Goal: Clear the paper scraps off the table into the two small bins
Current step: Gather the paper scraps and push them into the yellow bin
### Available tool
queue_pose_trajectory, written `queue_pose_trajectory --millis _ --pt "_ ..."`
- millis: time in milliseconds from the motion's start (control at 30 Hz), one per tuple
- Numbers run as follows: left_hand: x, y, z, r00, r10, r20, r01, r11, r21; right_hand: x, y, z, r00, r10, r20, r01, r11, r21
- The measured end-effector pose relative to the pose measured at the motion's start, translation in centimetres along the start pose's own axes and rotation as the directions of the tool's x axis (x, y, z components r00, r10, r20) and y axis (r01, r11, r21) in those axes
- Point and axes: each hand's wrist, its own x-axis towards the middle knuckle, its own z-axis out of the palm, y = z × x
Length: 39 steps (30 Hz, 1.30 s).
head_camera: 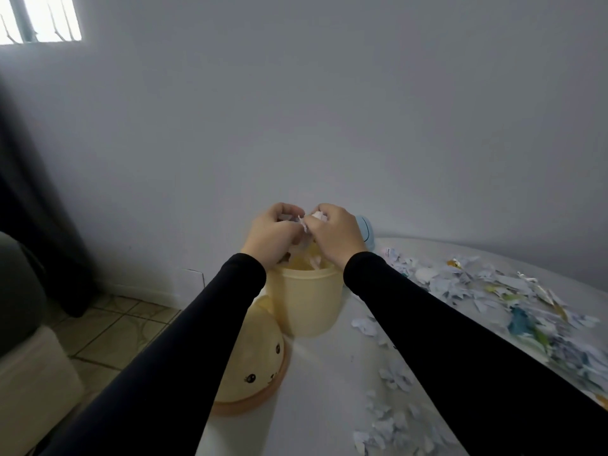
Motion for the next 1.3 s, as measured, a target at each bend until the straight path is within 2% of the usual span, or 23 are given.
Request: queue_pose_trajectory --millis 167,300,400,600,700,800,900,967,1000,1100,1167,1233,1300 --pt "-0.1 -0.2 0.0 0.999 0.037 0.028 -0.036 0.999 -0.011 -0.9 1.3 -0.4 0.990 -0.086 0.116 0.095 0.993 -0.072" --pt "0.5 -0.7 0.3 0.998 0.049 -0.032 -0.045 0.992 0.118 -1.1 1.4 -0.4 0.962 -0.152 0.227 0.181 0.977 -0.114" --pt "0.8 -0.9 0.7 0.993 0.092 -0.074 -0.072 0.970 0.230 -1.2 1.7 -0.6 0.966 -0.169 0.197 0.188 0.979 -0.081" --pt "0.1 0.0 0.4 0.974 0.219 -0.063 -0.178 0.903 0.391 -1.5 2.1 -2.0 0.970 -0.161 0.180 0.165 0.986 -0.008" --pt "-1.1 0.7 0.4 0.966 0.258 -0.004 -0.232 0.875 0.425 -2.4 1.9 -2.8 0.975 -0.180 0.133 0.189 0.980 -0.057" --pt "-3.9 0.7 1.2 0.935 0.355 -0.003 -0.315 0.833 0.455 -4.5 1.5 -3.9 0.977 -0.212 0.040 0.215 0.970 -0.117" --pt "-7.9 -1.0 3.1 0.866 0.497 0.048 -0.445 0.724 0.527 -7.5 2.1 -5.2 0.981 -0.194 0.025 0.194 0.956 -0.220" --pt "-10.4 -2.8 4.2 0.837 0.535 0.119 -0.500 0.659 0.562 -10.0 3.2 -5.8 0.989 -0.139 0.058 0.150 0.942 -0.301" --pt "-11.4 -3.5 4.6 0.840 0.528 0.124 -0.496 0.657 0.567 -11.3 3.7 -6.0 0.991 -0.112 0.067 0.128 0.934 -0.334" --pt "-14.3 -4.3 5.2 0.903 0.423 0.083 -0.395 0.735 0.552 -14.8 4.5 -6.9 0.996 -0.021 0.090 0.055 0.918 -0.394" --pt "-16.3 -4.8 5.4 0.944 0.284 0.166 -0.326 0.743 0.584 -16.6 4.7 -7.2 0.984 0.086 0.155 0.001 0.870 -0.493" --pt "-18.5 -5.4 5.3 0.939 0.174 0.295 -0.327 0.714 0.619 -18.7 5.1 -7.6 0.954 0.209 0.216 -0.023 0.768 -0.640" --pt "-20.4 -5.5 4.7 0.926 0.120 0.357 -0.339 0.678 0.653 -20.9 5.5 -7.6 0.939 0.238 0.249 0.006 0.711 -0.703"
